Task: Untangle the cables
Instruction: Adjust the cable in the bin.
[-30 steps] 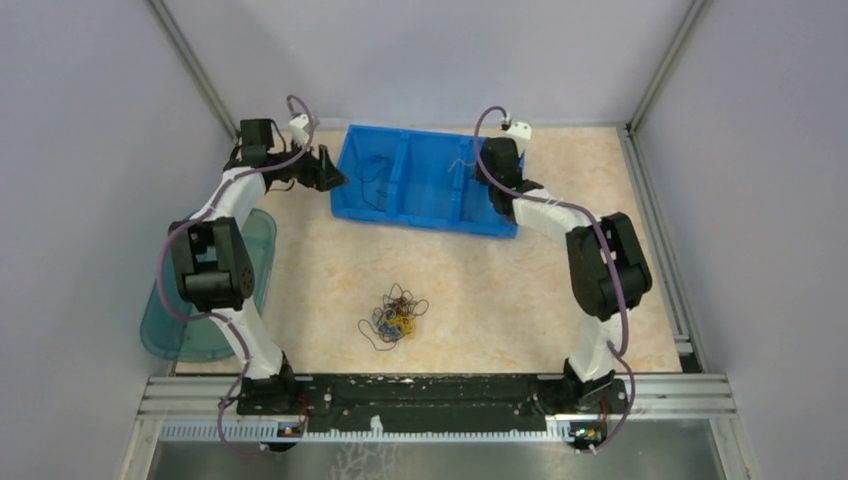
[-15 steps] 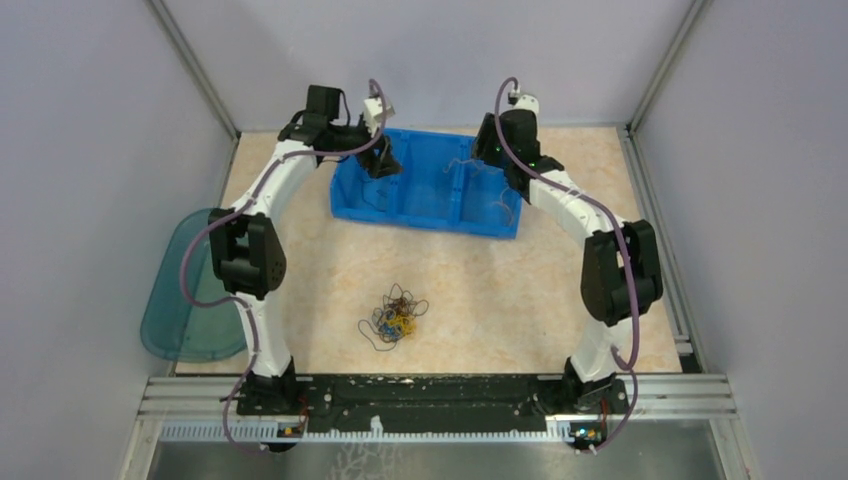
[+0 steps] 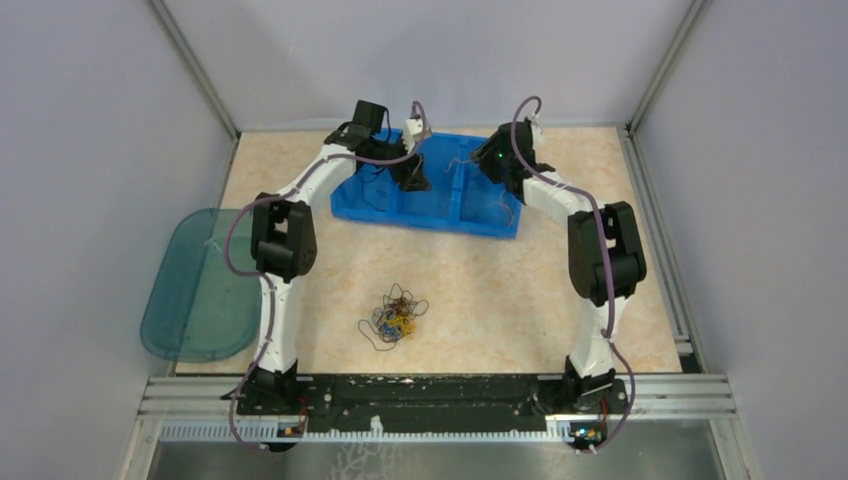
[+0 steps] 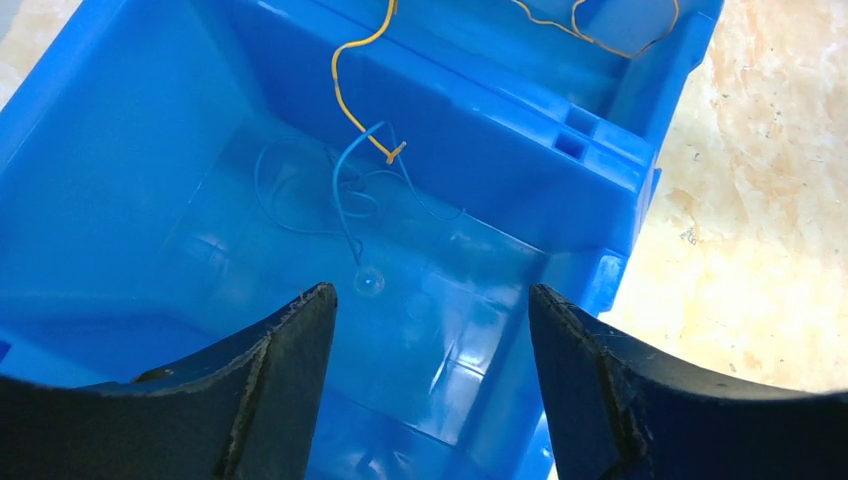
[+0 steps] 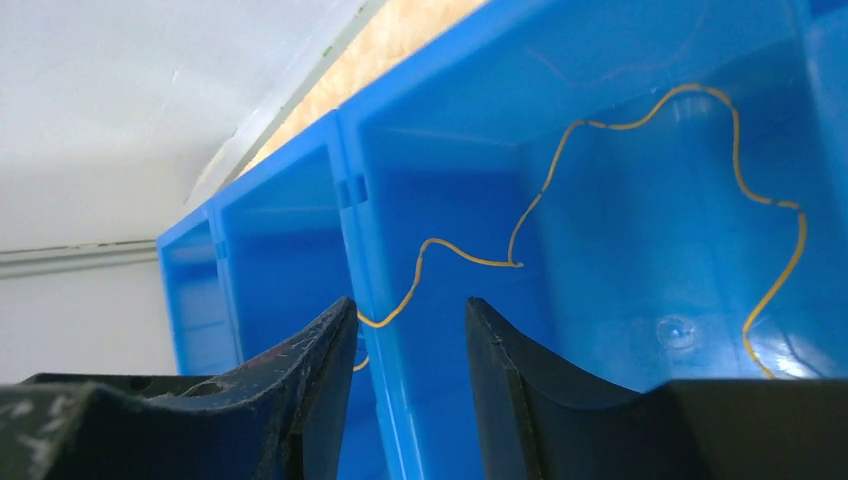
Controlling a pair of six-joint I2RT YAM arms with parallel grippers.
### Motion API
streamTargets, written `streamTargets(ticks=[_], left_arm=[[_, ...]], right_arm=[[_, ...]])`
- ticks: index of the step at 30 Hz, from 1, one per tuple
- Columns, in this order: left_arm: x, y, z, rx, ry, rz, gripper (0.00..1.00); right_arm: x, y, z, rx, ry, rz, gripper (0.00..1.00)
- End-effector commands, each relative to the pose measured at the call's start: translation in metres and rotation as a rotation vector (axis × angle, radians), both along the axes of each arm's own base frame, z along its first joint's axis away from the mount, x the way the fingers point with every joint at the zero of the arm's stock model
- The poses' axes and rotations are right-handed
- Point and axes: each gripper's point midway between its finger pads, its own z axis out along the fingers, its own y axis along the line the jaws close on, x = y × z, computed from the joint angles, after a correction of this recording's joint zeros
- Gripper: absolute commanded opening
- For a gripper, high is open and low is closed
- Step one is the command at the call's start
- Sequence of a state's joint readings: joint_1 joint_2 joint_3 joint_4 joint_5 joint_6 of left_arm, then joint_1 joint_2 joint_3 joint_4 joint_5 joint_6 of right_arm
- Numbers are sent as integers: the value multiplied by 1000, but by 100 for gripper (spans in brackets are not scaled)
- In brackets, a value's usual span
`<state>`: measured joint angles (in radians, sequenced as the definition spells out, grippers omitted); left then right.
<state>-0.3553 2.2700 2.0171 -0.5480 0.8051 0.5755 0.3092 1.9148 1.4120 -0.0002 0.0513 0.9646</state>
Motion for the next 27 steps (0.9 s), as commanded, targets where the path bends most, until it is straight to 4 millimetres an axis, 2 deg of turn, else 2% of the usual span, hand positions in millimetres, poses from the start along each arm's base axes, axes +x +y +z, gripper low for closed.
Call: streamTargets(ticks=[1, 4, 13, 17, 24, 27], left_arm=[[7, -14, 6, -51, -25, -11, 76], [4, -19, -4, -52, -32, -18, 75], [3, -34, -22, -32, -68, -35, 68], [4, -38, -27, -31, -72, -37, 62], [8, -39, -36, -24, -82, -25, 52], [9, -39, -40, -19, -82, -23, 47]], right_arm=[[11, 13, 5, 138, -9, -20, 44], [11, 15, -5, 166, 4, -39, 43], [20, 16, -6, 246, -33, -82, 32], [20, 14, -8, 263, -35, -102, 26], [19, 10, -7, 290, -52, -137, 2], [16, 5, -2, 285, -67, -152, 0]])
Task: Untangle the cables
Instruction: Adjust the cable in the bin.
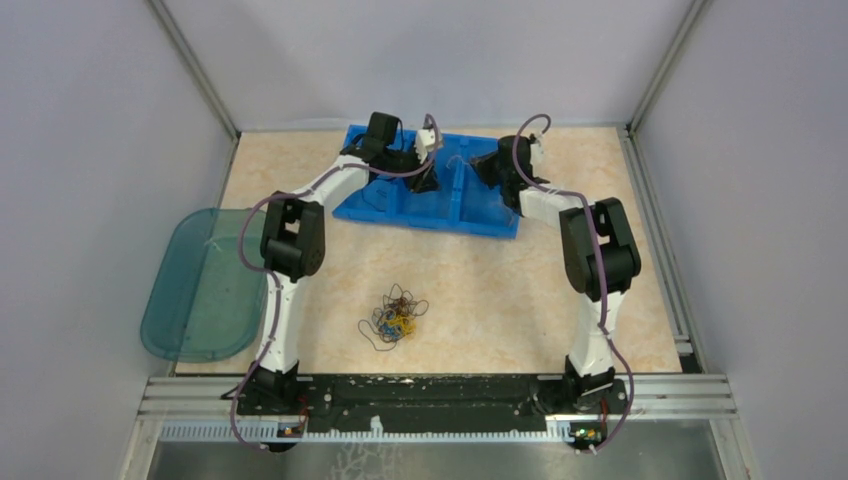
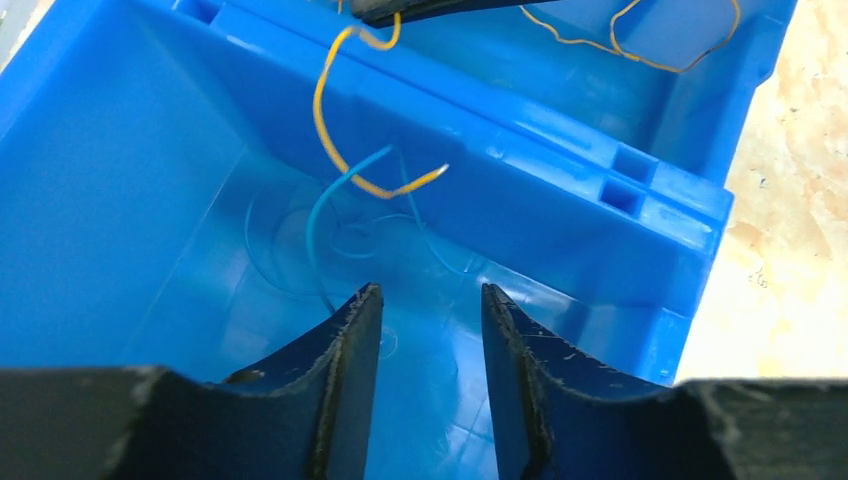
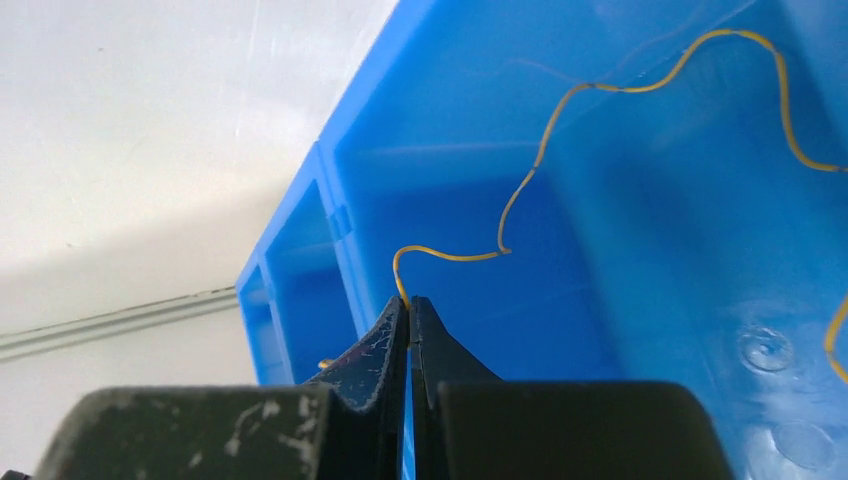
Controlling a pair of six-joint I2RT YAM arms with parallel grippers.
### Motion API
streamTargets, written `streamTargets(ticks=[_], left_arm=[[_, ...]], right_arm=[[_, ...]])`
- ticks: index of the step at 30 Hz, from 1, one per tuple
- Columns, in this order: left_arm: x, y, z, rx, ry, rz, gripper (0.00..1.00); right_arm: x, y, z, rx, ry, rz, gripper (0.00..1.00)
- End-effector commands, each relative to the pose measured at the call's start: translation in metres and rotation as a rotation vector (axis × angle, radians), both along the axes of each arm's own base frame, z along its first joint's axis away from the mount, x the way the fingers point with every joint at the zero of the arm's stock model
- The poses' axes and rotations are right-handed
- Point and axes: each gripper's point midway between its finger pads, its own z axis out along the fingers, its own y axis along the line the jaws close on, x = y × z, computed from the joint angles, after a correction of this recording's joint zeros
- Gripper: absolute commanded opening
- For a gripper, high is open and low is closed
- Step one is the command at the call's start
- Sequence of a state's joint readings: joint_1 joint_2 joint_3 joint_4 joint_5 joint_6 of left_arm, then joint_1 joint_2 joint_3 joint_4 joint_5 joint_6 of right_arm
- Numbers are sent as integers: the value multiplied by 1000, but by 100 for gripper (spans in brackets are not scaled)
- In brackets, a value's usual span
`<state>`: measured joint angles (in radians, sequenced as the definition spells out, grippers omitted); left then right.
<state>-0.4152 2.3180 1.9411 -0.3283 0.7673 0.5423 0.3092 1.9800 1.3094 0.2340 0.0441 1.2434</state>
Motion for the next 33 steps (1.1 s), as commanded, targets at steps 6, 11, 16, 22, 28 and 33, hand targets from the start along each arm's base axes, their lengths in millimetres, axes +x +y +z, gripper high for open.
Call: streamTargets(ticks=[6, 11, 16, 22, 28, 33], left_arm=[[8, -4, -9, -10, -43, 19, 8], [5, 0, -5, -11, -66, 34, 0], [4, 5, -6, 10, -72, 55, 0], [2, 9, -7, 22, -74, 72, 0], [3, 9, -5, 20, -77, 72, 0], [-3, 9, 4, 17, -71, 55, 39]], right_arm=[[-1, -12, 29, -4, -86, -43, 0], [-5, -22, 43, -68, -124, -54, 0], [-7, -44, 74, -133, -194, -105, 0], [-11, -76, 107, -158, -254, -179, 0], [-17, -84, 105, -175, -254, -182, 0], [-20, -77, 93, -176, -238, -130, 0]])
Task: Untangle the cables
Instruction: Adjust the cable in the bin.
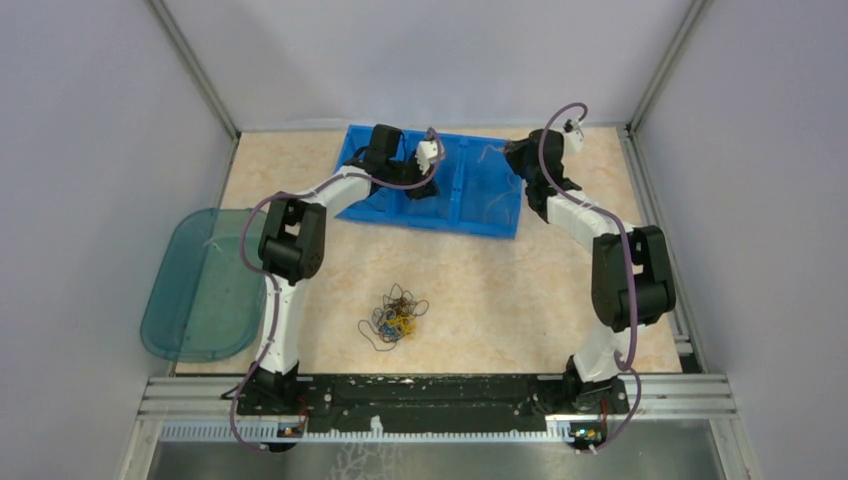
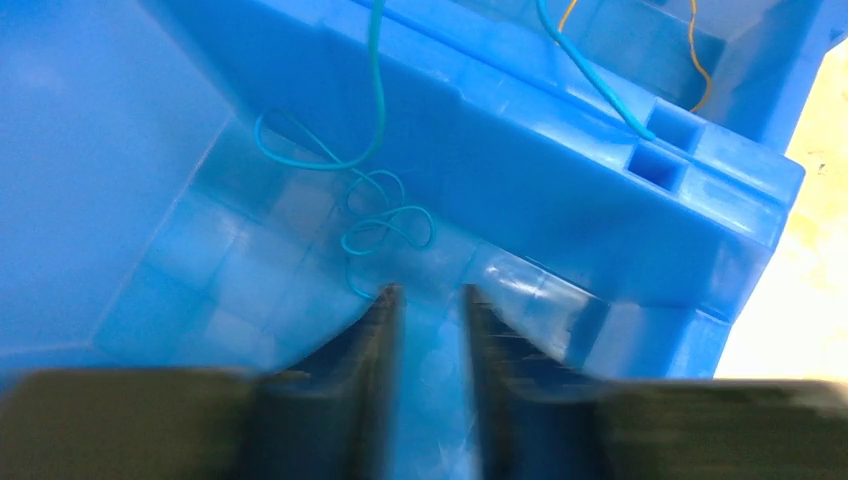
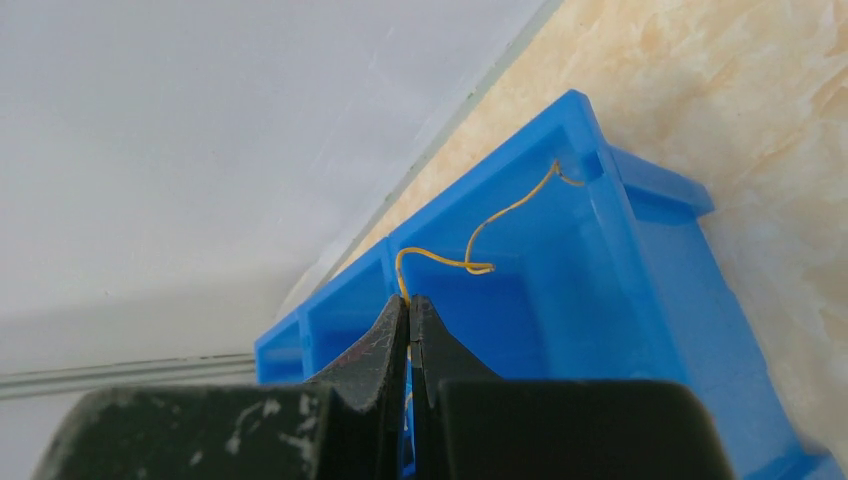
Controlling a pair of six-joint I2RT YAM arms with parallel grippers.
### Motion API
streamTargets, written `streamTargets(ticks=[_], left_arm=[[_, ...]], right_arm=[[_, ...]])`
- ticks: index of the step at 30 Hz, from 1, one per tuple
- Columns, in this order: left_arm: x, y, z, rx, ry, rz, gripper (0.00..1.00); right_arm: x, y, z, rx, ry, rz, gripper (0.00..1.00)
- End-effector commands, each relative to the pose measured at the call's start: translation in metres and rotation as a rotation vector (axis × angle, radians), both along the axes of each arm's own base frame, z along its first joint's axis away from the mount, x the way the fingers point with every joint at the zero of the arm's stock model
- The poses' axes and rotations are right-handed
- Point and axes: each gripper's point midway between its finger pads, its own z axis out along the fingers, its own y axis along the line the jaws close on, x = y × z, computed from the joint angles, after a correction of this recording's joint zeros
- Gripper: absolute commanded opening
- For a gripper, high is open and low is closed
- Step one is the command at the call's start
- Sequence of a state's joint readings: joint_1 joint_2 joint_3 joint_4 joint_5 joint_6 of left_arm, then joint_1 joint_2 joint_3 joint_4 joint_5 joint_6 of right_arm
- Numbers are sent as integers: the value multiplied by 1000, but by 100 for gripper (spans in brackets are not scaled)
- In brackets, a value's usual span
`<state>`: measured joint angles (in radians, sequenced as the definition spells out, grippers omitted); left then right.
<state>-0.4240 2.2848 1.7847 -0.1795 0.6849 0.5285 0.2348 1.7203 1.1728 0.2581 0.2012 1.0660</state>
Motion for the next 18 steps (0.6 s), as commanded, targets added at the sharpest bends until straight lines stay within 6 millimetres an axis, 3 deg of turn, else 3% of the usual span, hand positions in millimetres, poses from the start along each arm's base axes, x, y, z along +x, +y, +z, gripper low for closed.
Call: streamTargets(ticks=[1, 3, 6, 13, 18], left_arm=[[-7, 2, 36, -21, -34, -16, 55], [-18, 3, 48, -25, -44, -59, 68], [-30, 6, 67, -23, -85, -104, 73], [-32, 1, 98, -41, -180, -181, 69], [-33, -12, 98, -74, -162, -238, 68]], right_arm=[[-3, 6, 15, -3, -49, 44, 0], [-4, 10, 12, 6, -44, 68, 0], [-7, 16, 15, 17, -56, 96, 0], [-16, 38, 32, 54, -93, 176, 0], [-22, 54, 38, 68, -105, 215, 0]])
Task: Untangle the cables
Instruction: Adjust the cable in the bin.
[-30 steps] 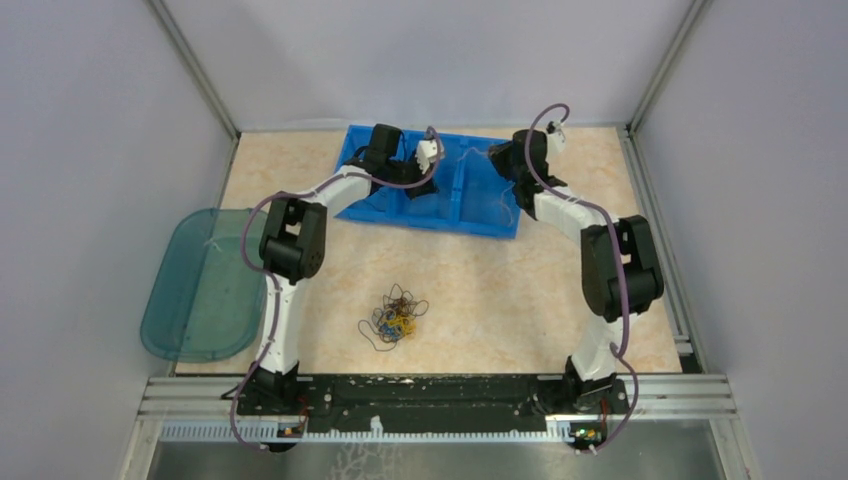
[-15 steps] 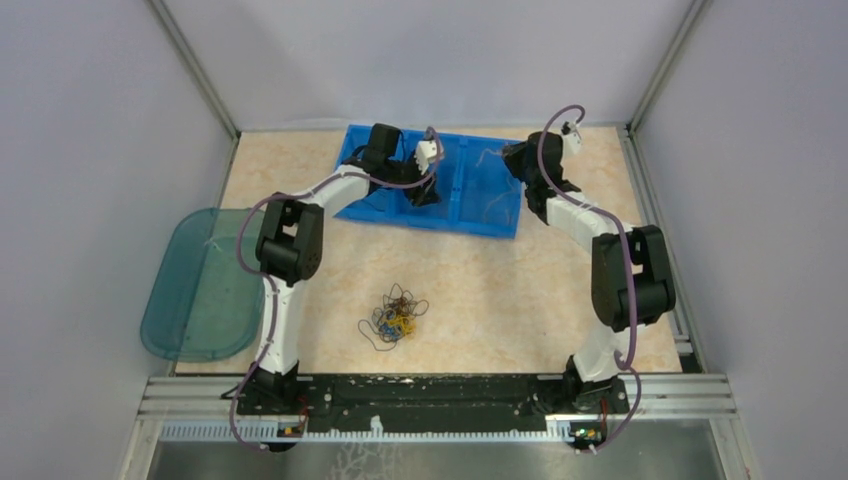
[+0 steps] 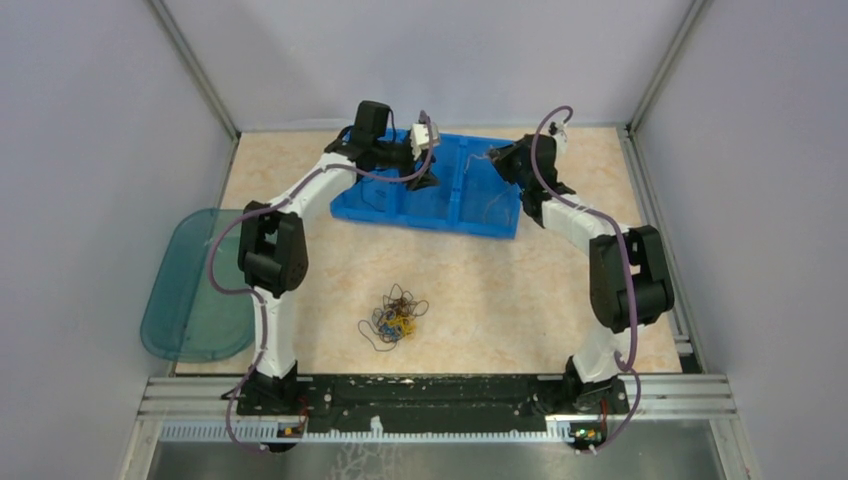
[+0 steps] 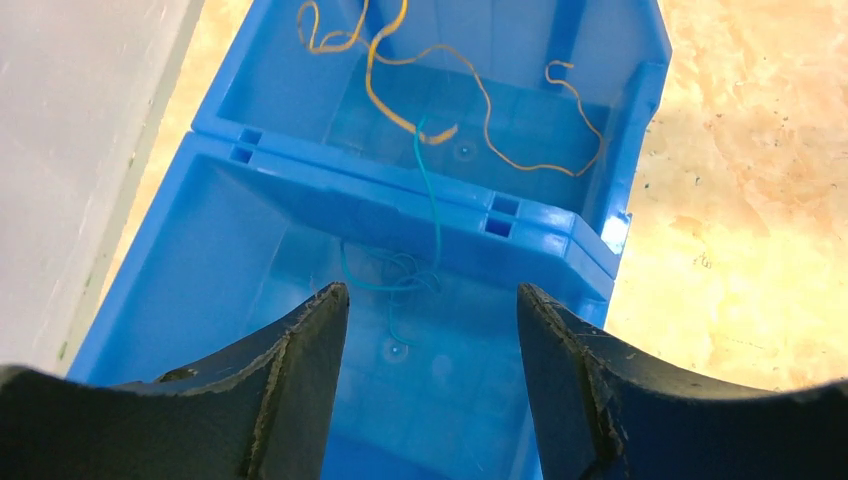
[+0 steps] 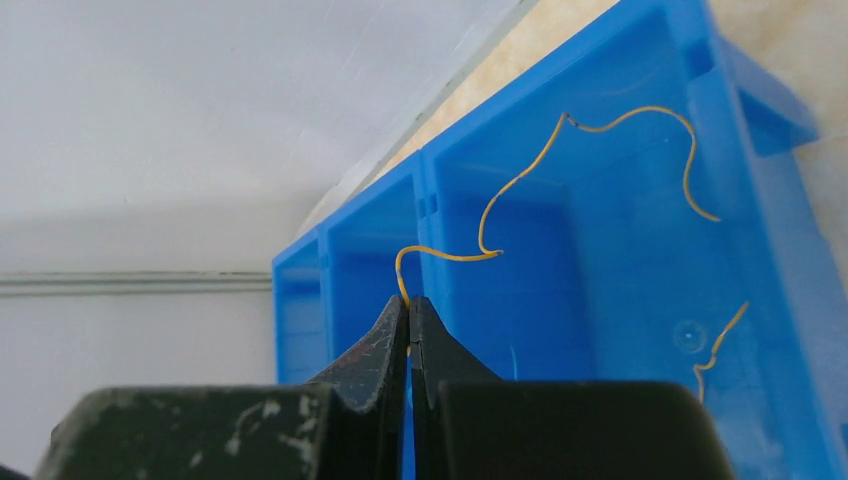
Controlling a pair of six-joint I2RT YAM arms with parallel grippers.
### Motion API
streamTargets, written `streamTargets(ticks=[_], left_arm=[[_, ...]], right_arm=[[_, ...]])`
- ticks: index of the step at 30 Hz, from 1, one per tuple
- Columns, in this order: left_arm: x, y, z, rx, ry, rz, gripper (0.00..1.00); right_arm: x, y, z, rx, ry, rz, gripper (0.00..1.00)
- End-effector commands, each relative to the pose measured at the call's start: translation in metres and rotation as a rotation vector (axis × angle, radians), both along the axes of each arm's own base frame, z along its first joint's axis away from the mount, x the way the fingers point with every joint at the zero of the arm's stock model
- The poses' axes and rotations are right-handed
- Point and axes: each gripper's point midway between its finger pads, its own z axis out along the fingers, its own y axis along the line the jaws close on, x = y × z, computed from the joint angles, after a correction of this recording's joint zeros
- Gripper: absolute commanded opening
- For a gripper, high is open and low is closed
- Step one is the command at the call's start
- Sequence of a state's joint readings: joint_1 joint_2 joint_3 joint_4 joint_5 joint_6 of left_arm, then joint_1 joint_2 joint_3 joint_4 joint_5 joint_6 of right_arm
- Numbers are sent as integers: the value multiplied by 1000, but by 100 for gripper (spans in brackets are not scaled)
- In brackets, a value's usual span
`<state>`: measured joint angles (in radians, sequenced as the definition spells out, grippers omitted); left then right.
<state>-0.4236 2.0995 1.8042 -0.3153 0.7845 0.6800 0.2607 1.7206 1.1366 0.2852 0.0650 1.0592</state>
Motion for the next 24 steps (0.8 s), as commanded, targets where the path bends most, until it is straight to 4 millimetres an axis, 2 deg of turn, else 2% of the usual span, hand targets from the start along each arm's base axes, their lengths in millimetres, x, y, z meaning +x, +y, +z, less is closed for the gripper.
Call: streamTargets(ticks=[1, 6, 11, 15, 17, 19, 24], left_arm=[[-7, -15, 1, -24, 5, -98, 68], [-11, -22, -6, -17, -17, -133, 68], [-36, -23, -12, -28, 5, -237, 72], [-28, -24, -16, -27, -1, -182, 69], [-21, -25, -17, -35, 16, -141, 63], [-17, -27, -19, -42, 32, -117, 56], [-6, -29, -19, -66, 31, -54, 28]], right_arm=[[-8, 22, 51, 53, -123, 63, 0], [-12, 35, 56, 72, -124, 88, 0], [-14, 46, 63, 74, -137, 103, 0], [-15, 54, 72, 85, -149, 119, 0], [-16, 56, 73, 87, -150, 122, 0], [-22, 56, 90, 98, -182, 122, 0], [-24, 55, 94, 97, -187, 118, 0]])
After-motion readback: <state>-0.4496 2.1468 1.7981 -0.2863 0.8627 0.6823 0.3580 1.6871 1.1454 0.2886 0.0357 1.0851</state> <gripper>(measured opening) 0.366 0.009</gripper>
